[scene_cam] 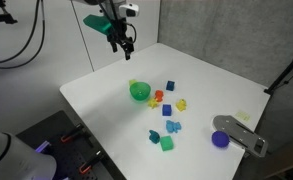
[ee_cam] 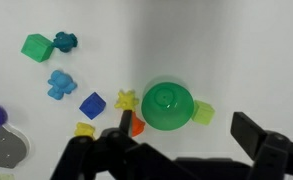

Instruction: Pick up the orange toy from the green bowl and put it on the table

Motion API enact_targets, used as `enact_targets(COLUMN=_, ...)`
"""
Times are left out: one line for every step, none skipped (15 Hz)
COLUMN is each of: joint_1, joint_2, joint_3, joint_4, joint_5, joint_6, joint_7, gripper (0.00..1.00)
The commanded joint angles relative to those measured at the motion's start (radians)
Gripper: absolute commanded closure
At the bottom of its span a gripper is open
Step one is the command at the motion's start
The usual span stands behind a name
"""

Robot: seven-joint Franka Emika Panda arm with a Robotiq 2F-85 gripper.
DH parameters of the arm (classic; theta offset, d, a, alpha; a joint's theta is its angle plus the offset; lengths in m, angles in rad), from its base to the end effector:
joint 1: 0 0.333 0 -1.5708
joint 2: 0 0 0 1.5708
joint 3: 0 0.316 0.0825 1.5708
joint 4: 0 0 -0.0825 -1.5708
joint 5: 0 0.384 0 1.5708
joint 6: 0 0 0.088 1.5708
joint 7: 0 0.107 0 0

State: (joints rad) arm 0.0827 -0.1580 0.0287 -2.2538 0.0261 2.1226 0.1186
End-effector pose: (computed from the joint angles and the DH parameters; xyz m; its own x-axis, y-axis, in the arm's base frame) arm 0.4930 0.0566 0.4323 0.9995 -0.0211 0.0243 -0.0206 -0.9996 -0.0211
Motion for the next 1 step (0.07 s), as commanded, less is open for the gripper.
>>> enact_targets(joint_1=-0.013, joint_2=0.0, joint_3=0.012, joint_4=0.001, joint_5=0.002, joint_6=-0.004, joint_7=-0.003, gripper=0.0)
